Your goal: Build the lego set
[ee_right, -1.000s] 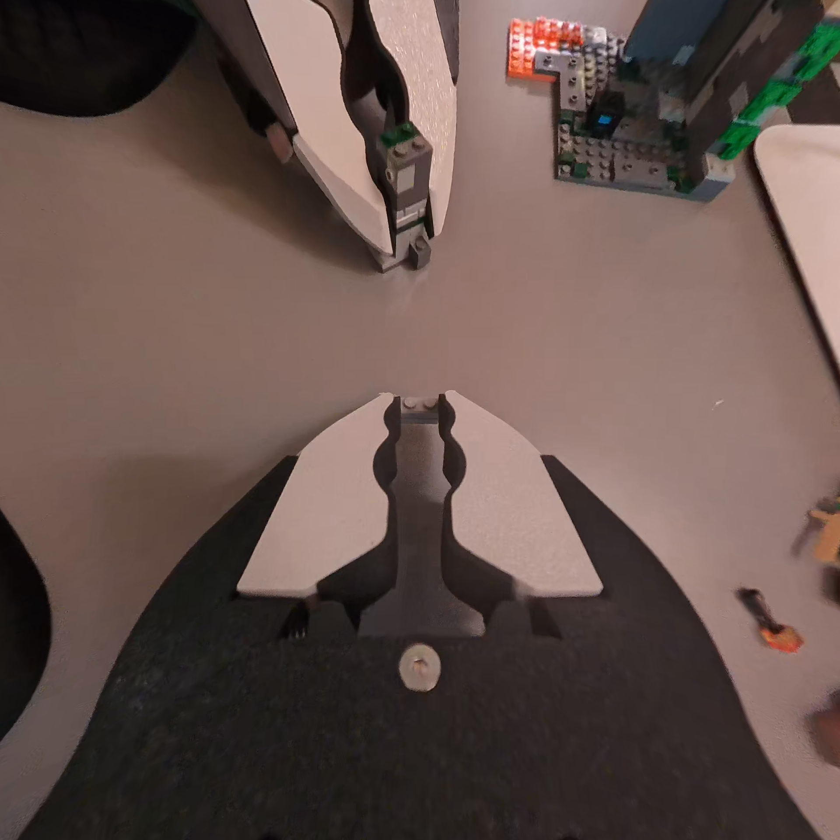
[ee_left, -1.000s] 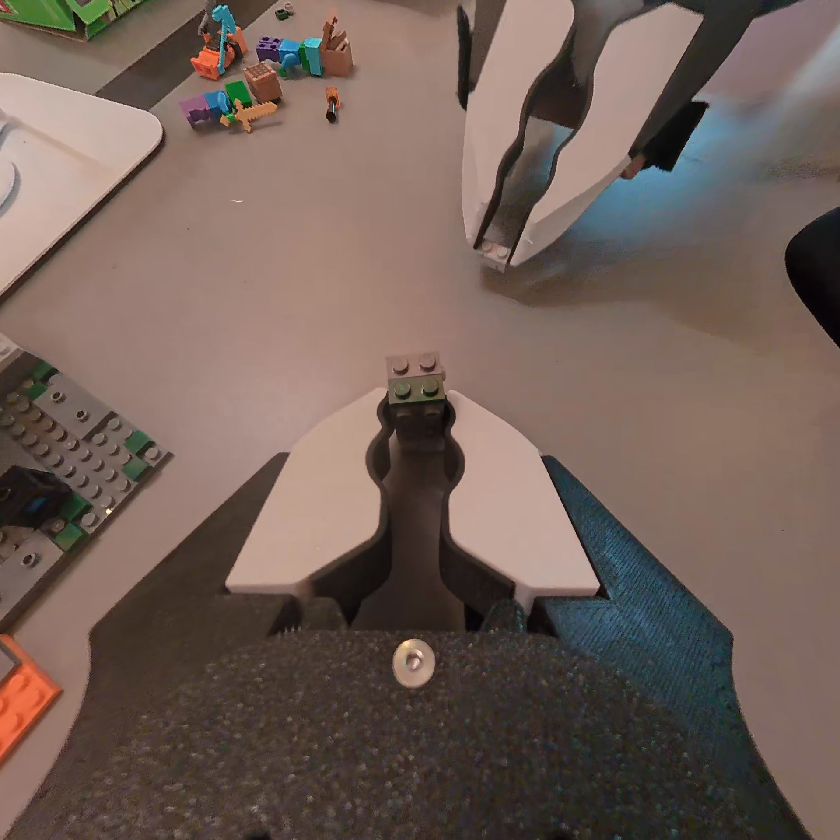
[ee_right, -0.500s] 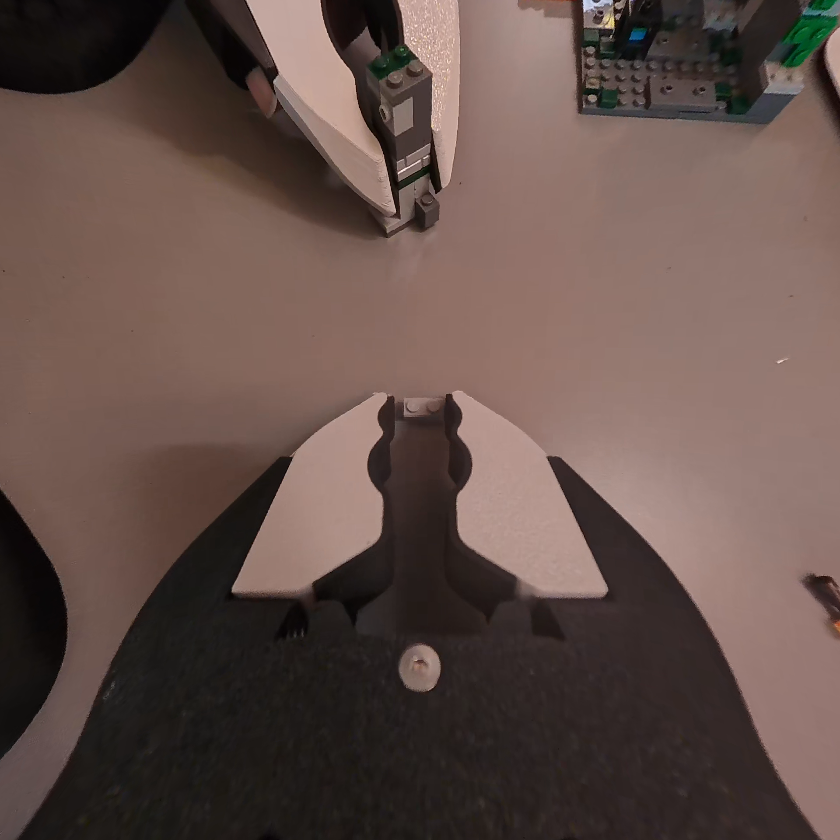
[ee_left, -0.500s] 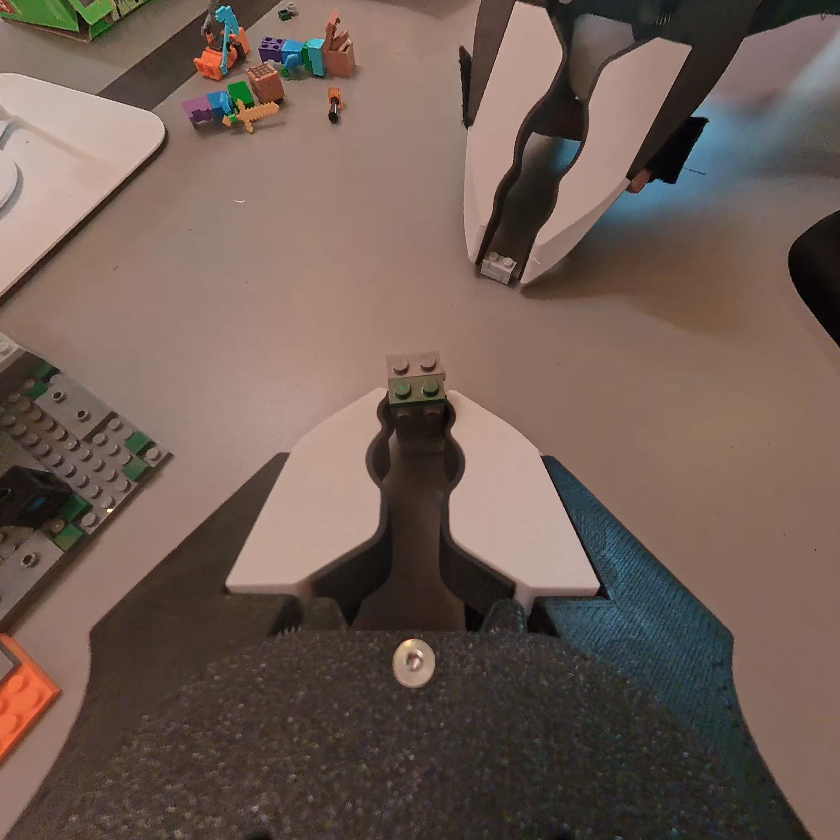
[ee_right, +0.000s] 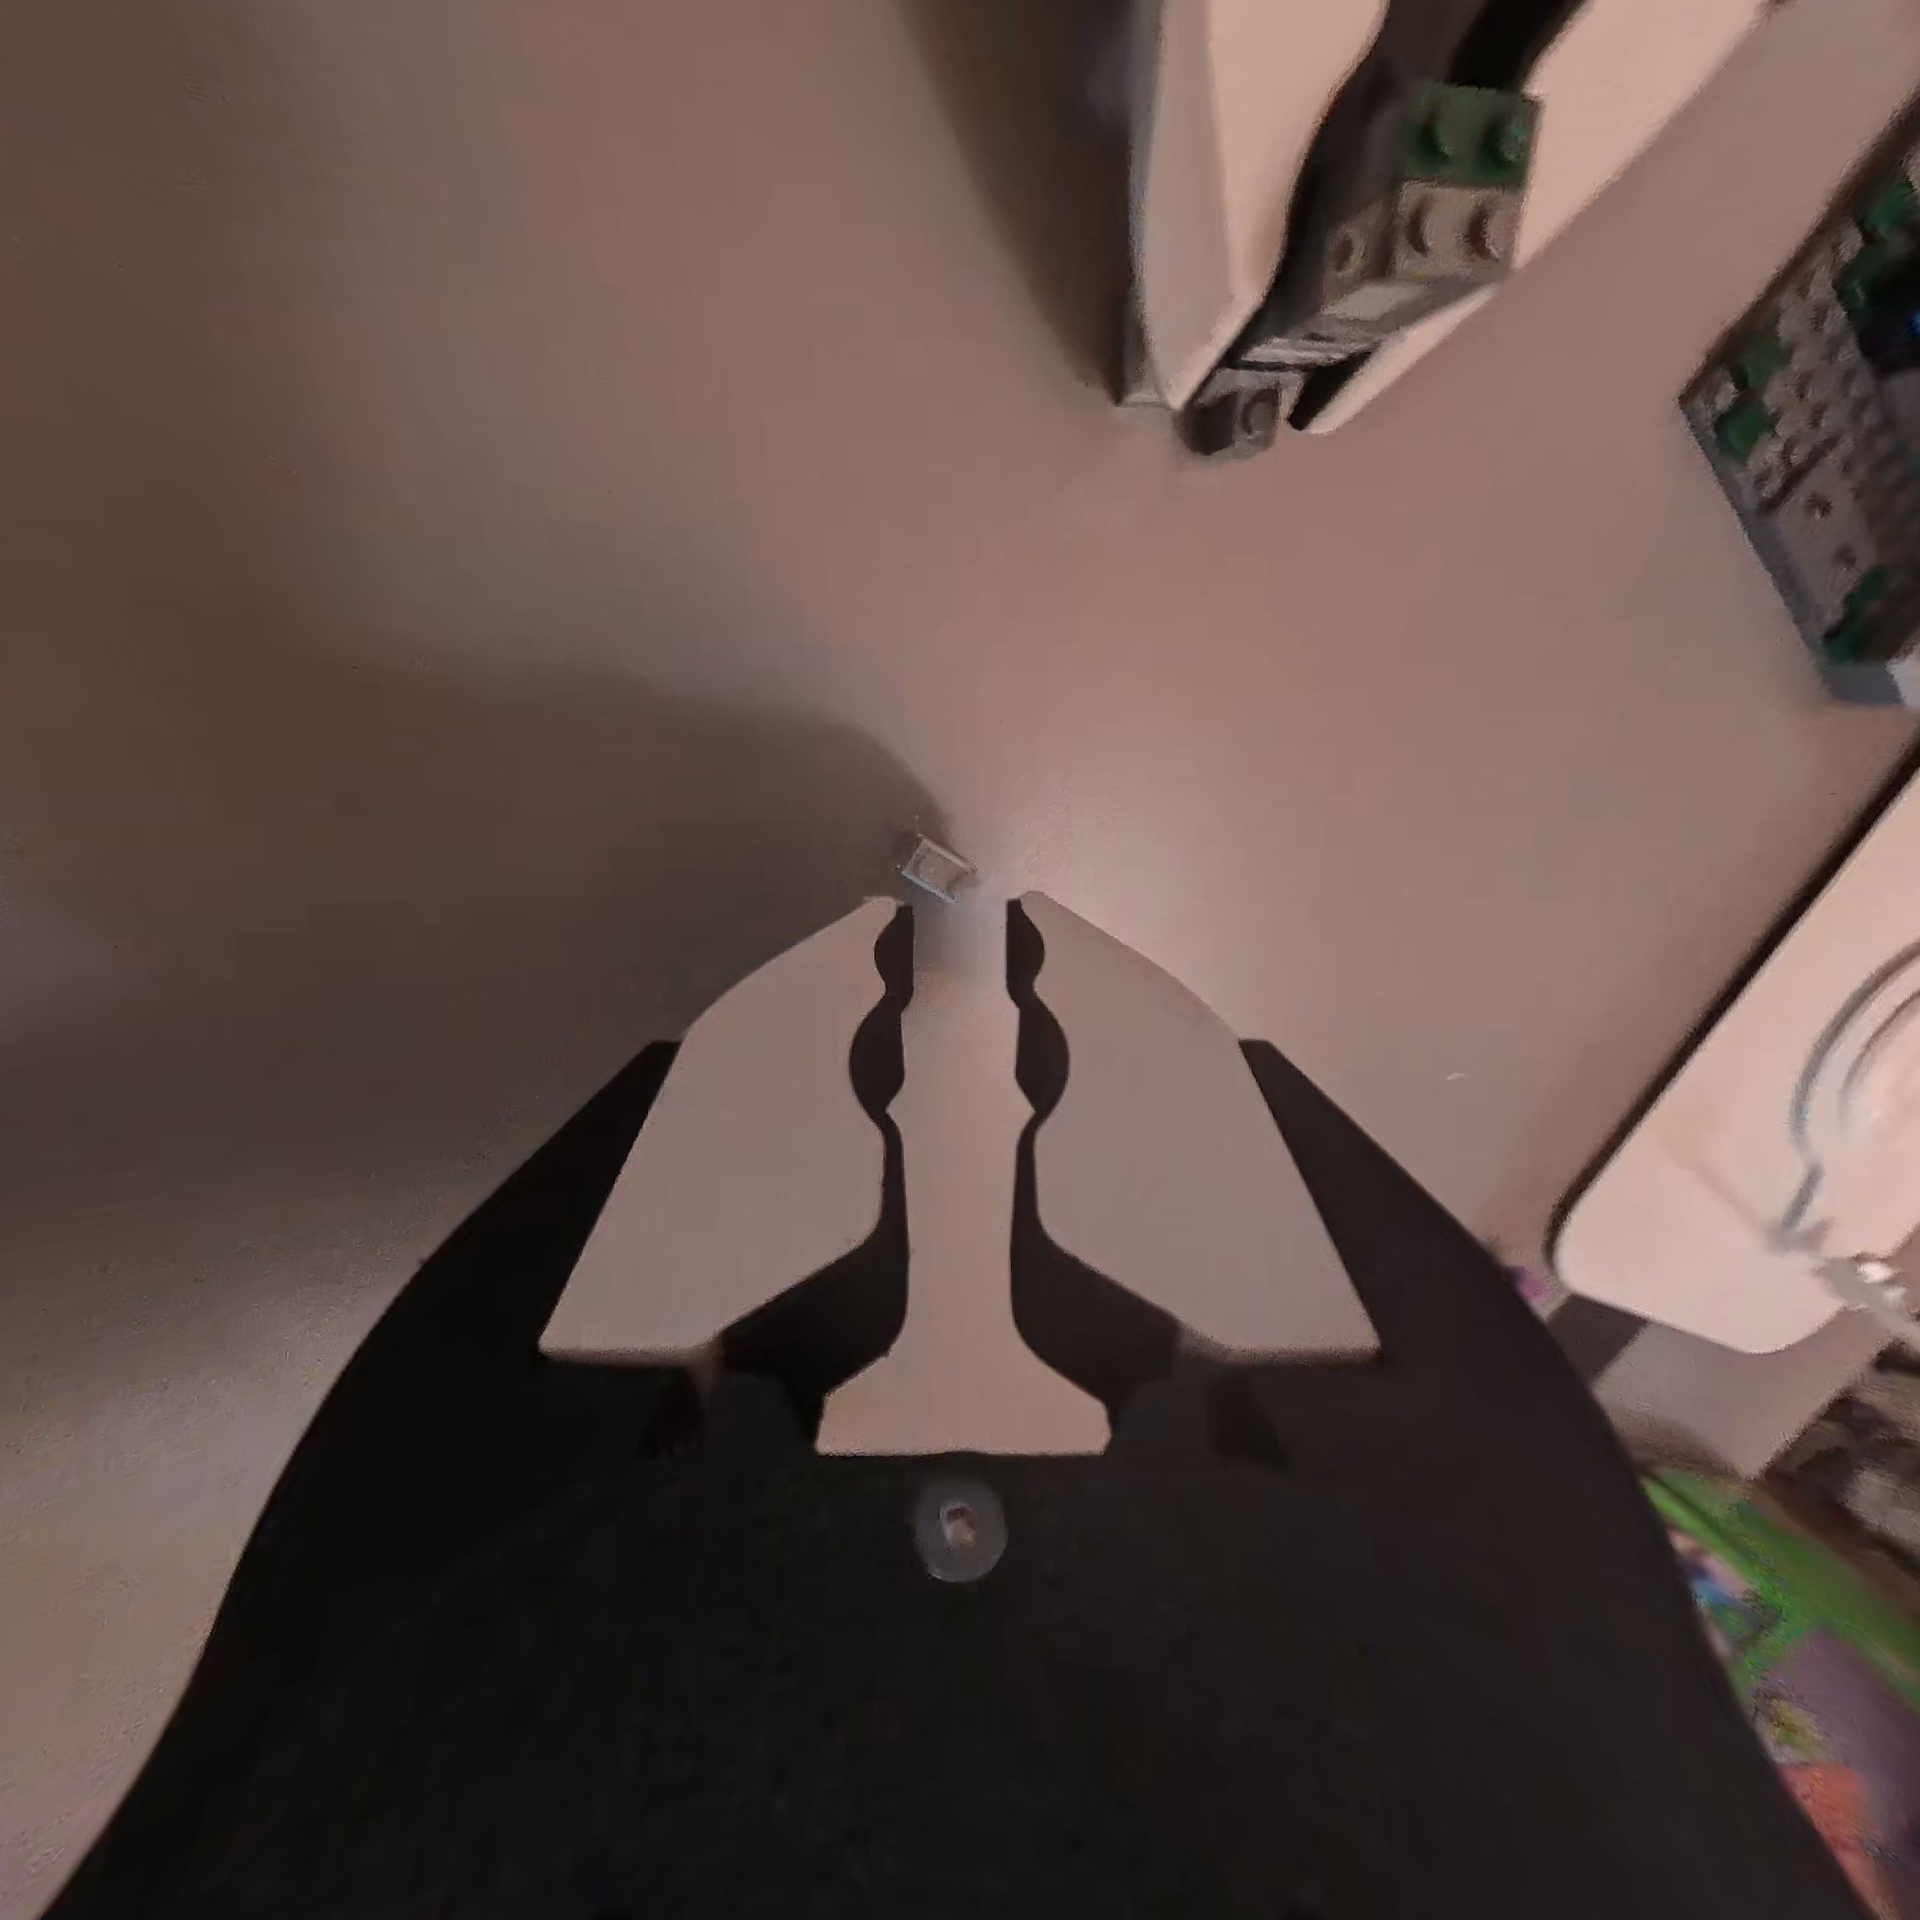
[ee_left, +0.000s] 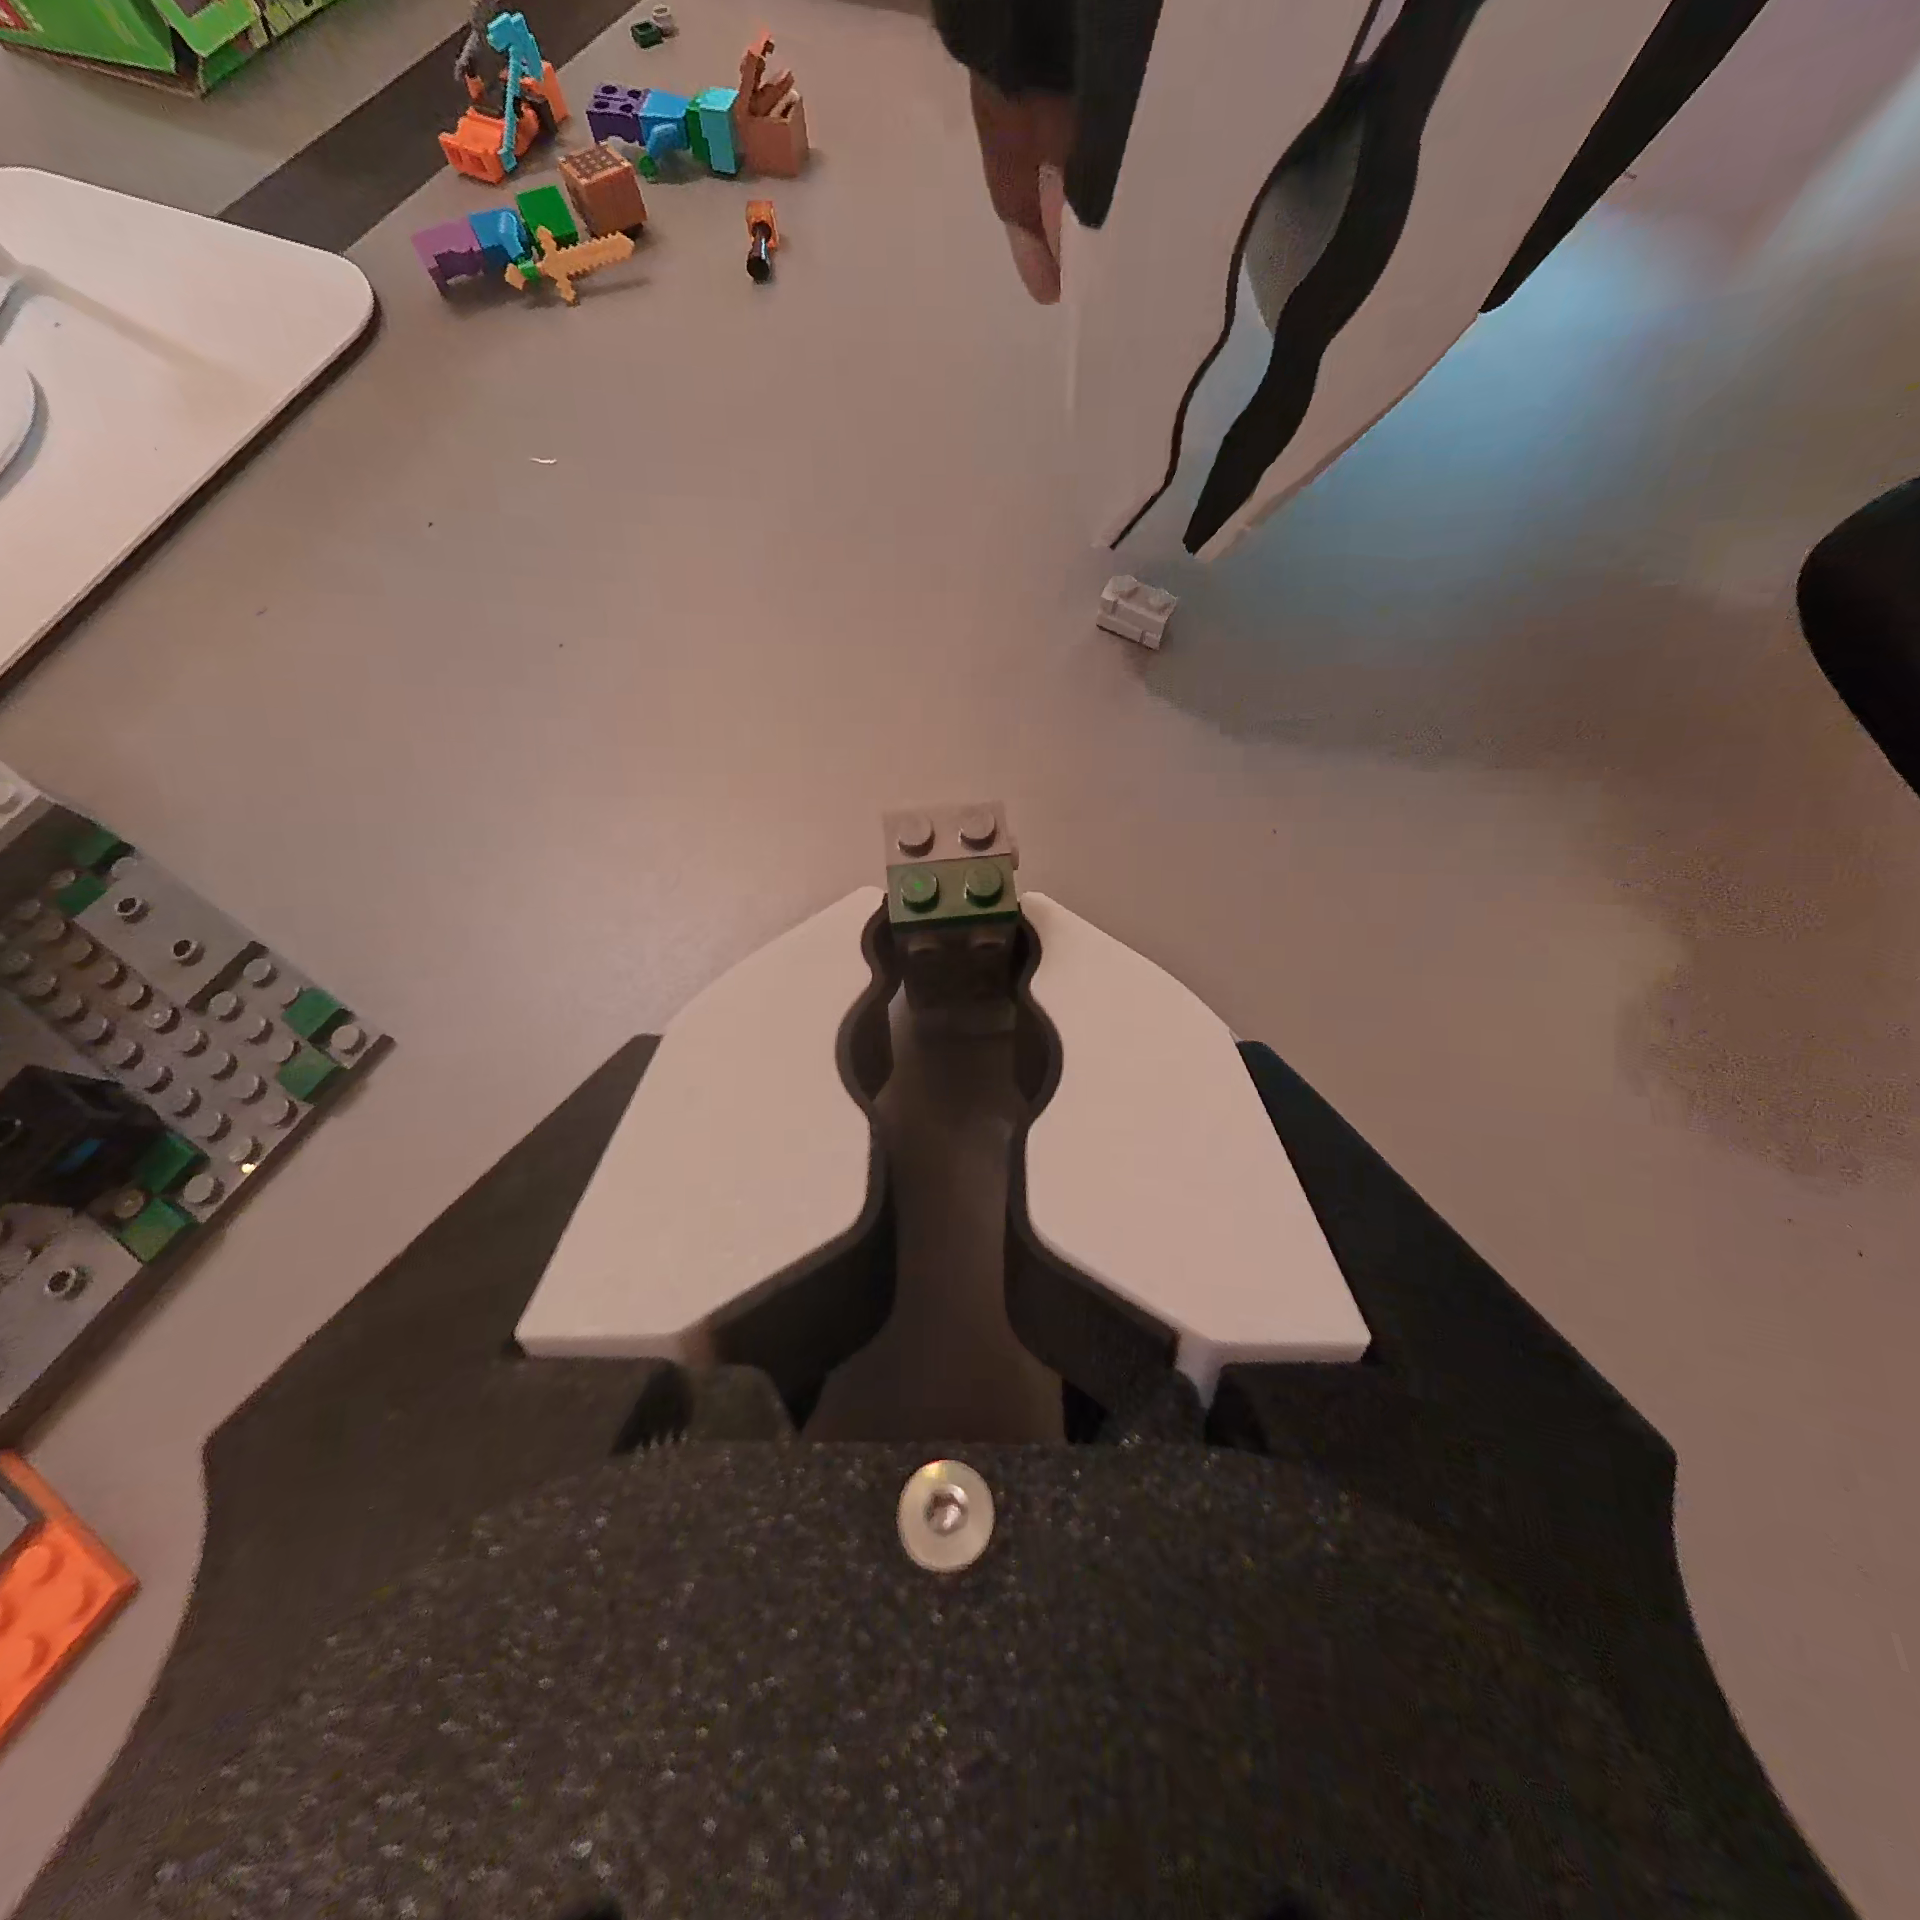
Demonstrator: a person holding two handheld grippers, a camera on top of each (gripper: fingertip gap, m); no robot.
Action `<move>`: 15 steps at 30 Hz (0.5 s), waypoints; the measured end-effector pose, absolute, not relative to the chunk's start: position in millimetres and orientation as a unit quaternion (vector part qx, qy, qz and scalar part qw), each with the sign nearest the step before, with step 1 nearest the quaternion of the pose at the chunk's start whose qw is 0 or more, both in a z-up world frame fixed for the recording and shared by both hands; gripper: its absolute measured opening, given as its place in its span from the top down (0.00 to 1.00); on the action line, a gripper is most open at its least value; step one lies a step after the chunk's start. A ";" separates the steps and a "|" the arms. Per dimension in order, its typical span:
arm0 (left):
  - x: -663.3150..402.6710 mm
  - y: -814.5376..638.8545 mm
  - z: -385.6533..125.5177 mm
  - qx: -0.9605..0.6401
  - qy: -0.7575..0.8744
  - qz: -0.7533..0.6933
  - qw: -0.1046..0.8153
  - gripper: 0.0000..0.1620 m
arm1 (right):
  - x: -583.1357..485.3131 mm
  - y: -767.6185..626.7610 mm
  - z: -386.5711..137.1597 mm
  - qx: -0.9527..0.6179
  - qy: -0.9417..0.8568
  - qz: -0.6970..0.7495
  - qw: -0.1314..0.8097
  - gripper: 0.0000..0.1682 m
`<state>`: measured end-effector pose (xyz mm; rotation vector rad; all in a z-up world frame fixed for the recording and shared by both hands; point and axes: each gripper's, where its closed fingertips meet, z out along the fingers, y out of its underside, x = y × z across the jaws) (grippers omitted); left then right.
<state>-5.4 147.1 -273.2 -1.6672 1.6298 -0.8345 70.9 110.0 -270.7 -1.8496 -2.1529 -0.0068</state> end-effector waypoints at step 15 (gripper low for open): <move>-5.5 144.6 -273.2 -0.635 0.623 -0.332 0.313 0.89 | 66.0 109.7 -287.0 -0.560 -0.822 -0.028 0.102 0.93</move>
